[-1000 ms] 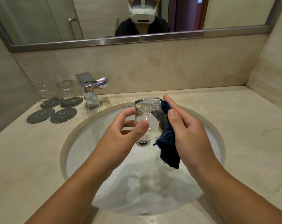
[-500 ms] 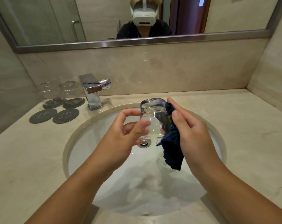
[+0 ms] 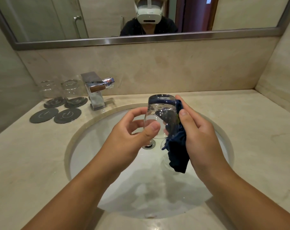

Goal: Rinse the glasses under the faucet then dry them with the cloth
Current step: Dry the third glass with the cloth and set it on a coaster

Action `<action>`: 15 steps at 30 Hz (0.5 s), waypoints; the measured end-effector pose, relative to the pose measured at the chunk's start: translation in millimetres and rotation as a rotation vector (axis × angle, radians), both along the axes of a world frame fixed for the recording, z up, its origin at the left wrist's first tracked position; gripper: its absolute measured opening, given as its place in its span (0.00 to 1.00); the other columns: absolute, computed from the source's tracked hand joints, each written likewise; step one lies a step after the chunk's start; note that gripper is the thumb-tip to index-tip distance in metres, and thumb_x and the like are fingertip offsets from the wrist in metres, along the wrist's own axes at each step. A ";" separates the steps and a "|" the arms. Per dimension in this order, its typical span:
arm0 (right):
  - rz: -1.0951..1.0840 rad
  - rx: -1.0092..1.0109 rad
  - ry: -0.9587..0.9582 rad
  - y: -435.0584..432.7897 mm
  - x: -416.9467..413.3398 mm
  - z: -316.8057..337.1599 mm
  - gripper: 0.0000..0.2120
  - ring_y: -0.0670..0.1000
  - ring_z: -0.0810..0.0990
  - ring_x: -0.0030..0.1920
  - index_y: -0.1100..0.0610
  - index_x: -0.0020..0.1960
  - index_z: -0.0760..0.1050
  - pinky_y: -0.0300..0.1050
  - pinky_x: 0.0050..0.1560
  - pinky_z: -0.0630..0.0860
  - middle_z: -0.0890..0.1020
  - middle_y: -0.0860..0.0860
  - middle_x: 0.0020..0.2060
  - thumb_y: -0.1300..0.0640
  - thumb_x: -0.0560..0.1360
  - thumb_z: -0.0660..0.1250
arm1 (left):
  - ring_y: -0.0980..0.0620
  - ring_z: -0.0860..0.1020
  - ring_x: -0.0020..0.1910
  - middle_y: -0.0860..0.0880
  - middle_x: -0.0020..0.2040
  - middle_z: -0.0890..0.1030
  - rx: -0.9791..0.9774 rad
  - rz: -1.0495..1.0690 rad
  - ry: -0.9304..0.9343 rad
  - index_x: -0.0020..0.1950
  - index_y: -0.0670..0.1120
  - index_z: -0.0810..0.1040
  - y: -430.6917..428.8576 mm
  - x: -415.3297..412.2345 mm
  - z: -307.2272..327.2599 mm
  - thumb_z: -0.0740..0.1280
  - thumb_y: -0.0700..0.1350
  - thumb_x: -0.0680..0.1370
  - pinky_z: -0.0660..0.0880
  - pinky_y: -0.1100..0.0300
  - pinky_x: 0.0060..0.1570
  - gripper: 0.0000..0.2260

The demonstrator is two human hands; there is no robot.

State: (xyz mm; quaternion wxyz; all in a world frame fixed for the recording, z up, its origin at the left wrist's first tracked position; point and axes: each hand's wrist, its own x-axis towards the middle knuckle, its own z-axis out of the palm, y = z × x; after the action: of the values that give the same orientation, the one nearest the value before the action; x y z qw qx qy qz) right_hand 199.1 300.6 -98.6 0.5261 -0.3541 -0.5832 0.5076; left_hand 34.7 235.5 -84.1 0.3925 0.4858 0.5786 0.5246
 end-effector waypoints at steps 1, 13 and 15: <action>0.003 -0.013 0.005 1.1 0.4 -0.2 0.16 0.45 0.85 0.60 0.43 0.73 0.78 0.56 0.69 0.78 0.87 0.39 0.59 0.52 0.88 0.60 | 0.53 0.87 0.56 0.55 0.58 0.88 -0.007 -0.012 0.002 0.65 0.63 0.79 0.7 -1.0 -1.0 0.78 0.63 0.71 0.81 0.52 0.60 0.24; -0.024 0.136 -0.160 -4.3 5.9 -2.6 0.19 0.35 0.83 0.36 0.33 0.72 0.72 0.27 0.35 0.78 0.84 0.30 0.36 0.53 0.88 0.60 | 0.57 0.88 0.50 0.54 0.57 0.85 0.035 0.048 0.092 0.67 0.66 0.74 -1.2 6.1 -3.0 0.76 0.63 0.67 0.80 0.65 0.43 0.29; -0.008 0.135 -0.170 -5.5 6.5 -2.1 0.19 0.30 0.82 0.37 0.35 0.73 0.72 0.23 0.35 0.74 0.84 0.29 0.36 0.54 0.88 0.60 | 0.58 0.88 0.48 0.53 0.57 0.85 0.036 0.068 0.086 0.67 0.65 0.74 -1.0 7.6 -2.6 0.77 0.62 0.66 0.78 0.70 0.38 0.30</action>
State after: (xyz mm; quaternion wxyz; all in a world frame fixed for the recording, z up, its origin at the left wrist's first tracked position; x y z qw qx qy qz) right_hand 205.6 295.0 -100.7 0.4996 -0.3621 -0.6569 0.4333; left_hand 42.3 234.6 -86.6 0.3405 0.4948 0.6017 0.5265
